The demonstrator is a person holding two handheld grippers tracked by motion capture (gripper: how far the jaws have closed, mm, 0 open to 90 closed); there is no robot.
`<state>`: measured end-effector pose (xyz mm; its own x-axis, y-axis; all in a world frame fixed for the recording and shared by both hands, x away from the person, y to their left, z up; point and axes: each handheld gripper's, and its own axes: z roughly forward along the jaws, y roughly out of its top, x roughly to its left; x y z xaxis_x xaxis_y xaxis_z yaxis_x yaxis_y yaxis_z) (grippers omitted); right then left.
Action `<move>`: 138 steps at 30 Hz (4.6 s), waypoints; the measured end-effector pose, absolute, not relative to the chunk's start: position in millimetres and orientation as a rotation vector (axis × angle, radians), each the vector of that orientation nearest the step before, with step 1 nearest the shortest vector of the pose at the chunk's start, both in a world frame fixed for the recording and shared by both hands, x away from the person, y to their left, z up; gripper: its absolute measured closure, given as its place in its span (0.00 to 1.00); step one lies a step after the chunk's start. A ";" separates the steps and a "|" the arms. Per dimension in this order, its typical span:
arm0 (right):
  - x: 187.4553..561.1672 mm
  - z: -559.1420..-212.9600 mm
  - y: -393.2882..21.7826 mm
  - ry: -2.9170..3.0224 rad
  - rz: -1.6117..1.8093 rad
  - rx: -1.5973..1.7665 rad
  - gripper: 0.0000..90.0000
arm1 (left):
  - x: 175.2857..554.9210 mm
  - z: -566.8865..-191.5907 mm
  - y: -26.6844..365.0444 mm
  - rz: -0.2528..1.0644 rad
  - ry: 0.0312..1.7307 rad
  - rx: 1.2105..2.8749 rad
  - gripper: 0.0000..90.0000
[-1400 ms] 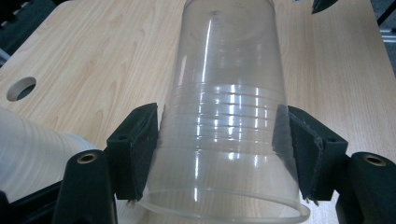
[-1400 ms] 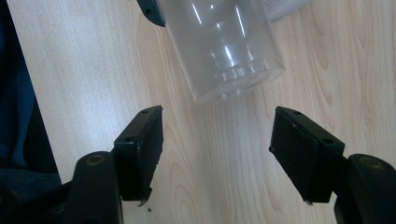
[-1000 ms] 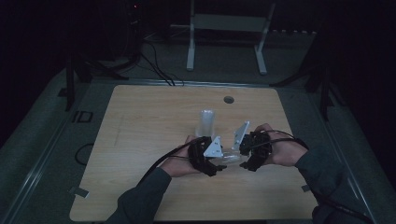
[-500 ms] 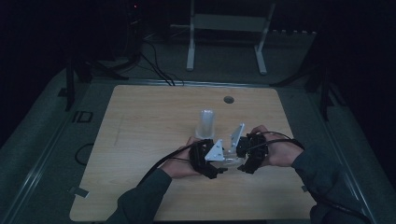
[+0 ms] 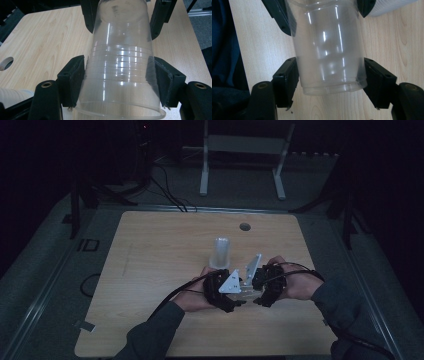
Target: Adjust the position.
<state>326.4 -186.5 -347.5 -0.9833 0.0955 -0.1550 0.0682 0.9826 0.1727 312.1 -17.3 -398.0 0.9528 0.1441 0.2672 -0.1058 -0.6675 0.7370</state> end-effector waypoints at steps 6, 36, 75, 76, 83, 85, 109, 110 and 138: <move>325.4 -348.1 -185.8 2.972 0.239 0.119 0.39 | 311.4 -397.8 -18.0 0.386 0.019 2.264 0.36; 324.9 -353.4 -190.0 2.977 0.266 0.119 0.46 | 310.7 -396.6 -17.4 0.363 0.059 2.245 0.23; 332.9 -394.5 -215.0 2.906 0.316 0.475 0.46 | 330.2 -390.7 4.8 0.368 0.276 2.127 0.32; 332.5 -394.6 -216.5 2.894 0.343 0.507 0.46 | 330.3 -390.8 5.3 0.366 0.284 2.124 0.33; 331.2 -400.0 -224.1 2.844 0.418 0.605 0.46 | 332.0 -391.5 6.1 0.379 0.327 2.122 0.35; 330.8 -402.3 -226.5 2.833 0.429 0.634 0.46 | 333.1 -392.2 6.3 0.375 0.335 2.120 0.35; 324.5 -416.7 -249.1 2.653 0.699 0.833 0.46 | 334.0 -396.3 6.3 0.396 0.374 2.120 0.35; 324.3 -417.0 -249.4 2.645 0.708 0.838 0.46 | 334.0 -396.4 6.3 0.396 0.376 2.119 0.35; 316.8 -423.9 -254.8 2.426 0.902 0.927 0.46 | 333.4 -396.1 5.6 0.400 0.410 2.094 0.35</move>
